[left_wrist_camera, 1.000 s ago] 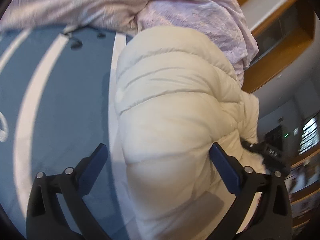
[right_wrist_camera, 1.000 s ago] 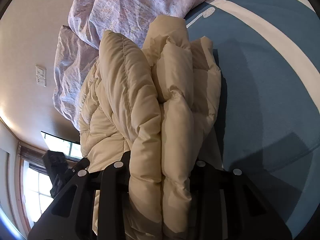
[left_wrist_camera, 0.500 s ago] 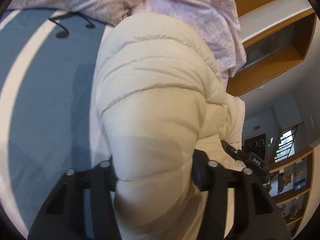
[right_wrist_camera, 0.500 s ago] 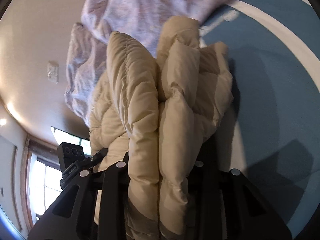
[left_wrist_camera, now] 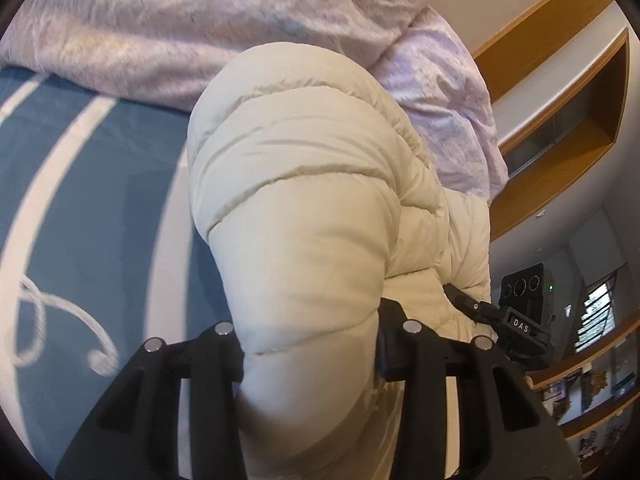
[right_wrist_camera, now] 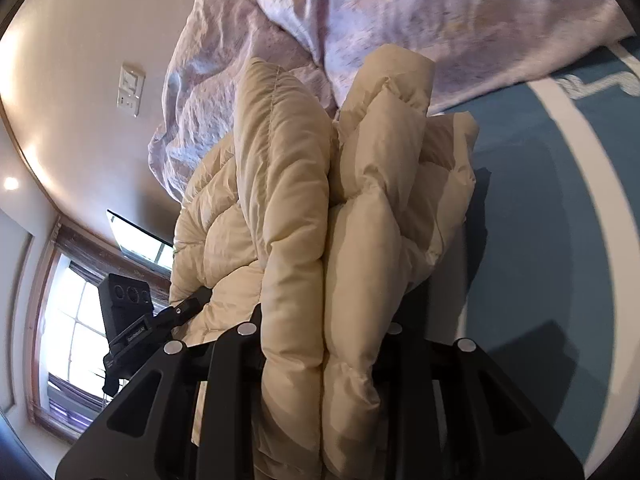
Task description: Fold large clothes
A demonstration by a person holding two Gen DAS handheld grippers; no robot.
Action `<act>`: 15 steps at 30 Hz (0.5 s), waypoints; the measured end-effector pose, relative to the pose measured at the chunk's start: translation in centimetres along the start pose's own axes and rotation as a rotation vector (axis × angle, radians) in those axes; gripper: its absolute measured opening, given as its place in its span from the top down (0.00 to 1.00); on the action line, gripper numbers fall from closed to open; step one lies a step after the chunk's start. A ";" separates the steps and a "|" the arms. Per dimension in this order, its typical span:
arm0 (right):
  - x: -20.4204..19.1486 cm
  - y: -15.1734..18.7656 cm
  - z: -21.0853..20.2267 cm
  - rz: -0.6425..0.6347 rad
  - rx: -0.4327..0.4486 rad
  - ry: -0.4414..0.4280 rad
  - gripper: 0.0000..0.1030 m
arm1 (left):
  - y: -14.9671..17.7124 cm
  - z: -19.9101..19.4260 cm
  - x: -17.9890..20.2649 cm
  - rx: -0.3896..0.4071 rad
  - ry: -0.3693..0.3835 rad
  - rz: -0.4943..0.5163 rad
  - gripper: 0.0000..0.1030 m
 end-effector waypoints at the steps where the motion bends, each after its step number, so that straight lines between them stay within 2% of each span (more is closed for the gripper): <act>1: 0.0 -0.1 0.3 -0.004 -0.001 0.002 0.75 | -0.3 -0.2 -0.3 0.006 -0.005 0.004 0.60; 4: 0.3 -0.1 1.5 -0.024 -0.011 0.030 0.75 | -1.0 0.2 -1.3 0.008 -0.031 0.008 0.60; 7: 1.6 0.6 2.2 -0.002 -0.022 0.070 0.73 | -1.0 1.8 -2.5 -0.006 -0.079 0.010 0.52; 11: 1.7 0.8 2.7 -0.011 -0.039 0.152 0.59 | -0.7 2.7 -3.7 0.011 -0.156 0.045 0.34; 12: 1.4 0.8 2.2 -0.037 -0.039 0.206 0.52 | -0.6 2.6 -3.6 0.024 -0.184 0.060 0.30; 15: 0.5 0.3 1.1 -0.119 -0.018 0.352 0.40 | -0.7 1.6 -2.9 0.079 -0.271 0.120 0.23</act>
Point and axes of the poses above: each gripper's, at about its wrist camera, not at the fingertips, and z roughly the way its jaws point, x to its right, y to its underside, the point moved 6 cm from there along z, roughly the way its jaws point, and after that the axes turned 12 degrees about -z, right-handed, at the moved point
